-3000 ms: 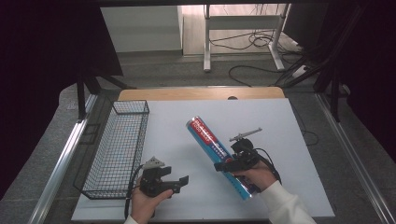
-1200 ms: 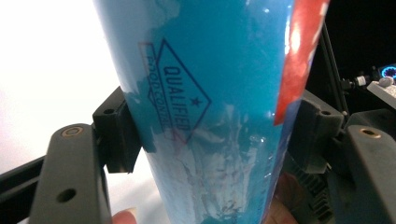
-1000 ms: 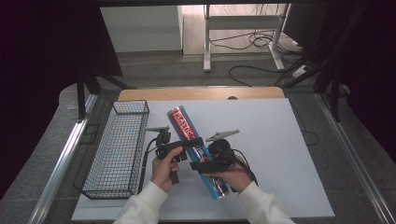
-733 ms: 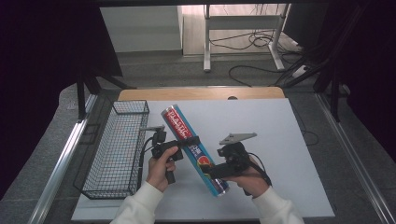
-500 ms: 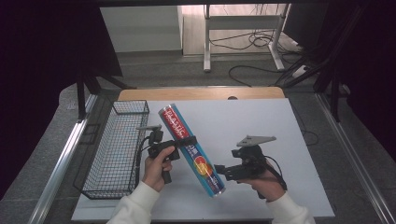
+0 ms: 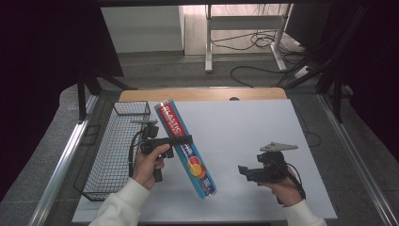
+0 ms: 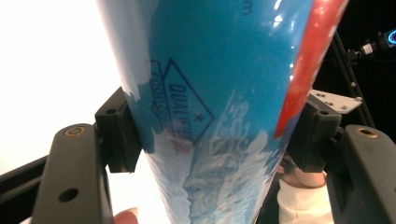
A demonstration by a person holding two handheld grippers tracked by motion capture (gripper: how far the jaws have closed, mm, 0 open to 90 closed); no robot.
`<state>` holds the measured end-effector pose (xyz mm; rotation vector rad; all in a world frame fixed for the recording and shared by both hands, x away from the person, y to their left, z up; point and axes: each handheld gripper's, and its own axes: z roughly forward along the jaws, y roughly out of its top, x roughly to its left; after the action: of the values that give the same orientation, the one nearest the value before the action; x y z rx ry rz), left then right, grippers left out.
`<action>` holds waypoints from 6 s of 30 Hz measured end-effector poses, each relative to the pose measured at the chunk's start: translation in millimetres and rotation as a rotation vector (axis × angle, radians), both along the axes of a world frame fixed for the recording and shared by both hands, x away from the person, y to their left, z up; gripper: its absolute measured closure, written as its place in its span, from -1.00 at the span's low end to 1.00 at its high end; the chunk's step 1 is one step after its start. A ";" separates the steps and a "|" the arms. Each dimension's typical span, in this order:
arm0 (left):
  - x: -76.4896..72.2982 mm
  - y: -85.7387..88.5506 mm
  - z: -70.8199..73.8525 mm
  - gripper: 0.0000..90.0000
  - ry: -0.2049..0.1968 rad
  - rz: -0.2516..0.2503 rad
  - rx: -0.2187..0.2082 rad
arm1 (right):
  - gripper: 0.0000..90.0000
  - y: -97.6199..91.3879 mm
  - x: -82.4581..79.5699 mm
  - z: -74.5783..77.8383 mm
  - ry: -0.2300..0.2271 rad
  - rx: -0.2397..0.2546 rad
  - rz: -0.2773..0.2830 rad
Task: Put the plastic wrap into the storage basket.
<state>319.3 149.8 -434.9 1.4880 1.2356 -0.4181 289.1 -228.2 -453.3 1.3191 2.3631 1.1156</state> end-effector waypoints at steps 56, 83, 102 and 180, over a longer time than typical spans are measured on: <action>-11.6 144.3 69.1 -0.29 -0.027 0.060 0.128 | -0.72 -15.0 8.8 -15.3 0.000 -0.052 -0.114; -22.6 214.3 77.6 -0.29 -0.023 0.157 0.213 | -0.72 -12.4 8.8 -19.1 0.005 -0.068 -0.117; -12.6 225.0 37.9 -0.29 0.059 0.174 0.356 | -0.72 -11.1 10.2 -21.6 0.011 -0.074 -0.115; -20.3 138.1 -6.8 -0.66 -0.069 0.228 0.736 | -0.72 -5.4 24.2 -33.2 0.010 -0.092 -0.048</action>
<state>299.0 287.9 -441.7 1.9105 1.5719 0.2786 313.3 -233.5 -486.6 1.3444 2.3466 0.9765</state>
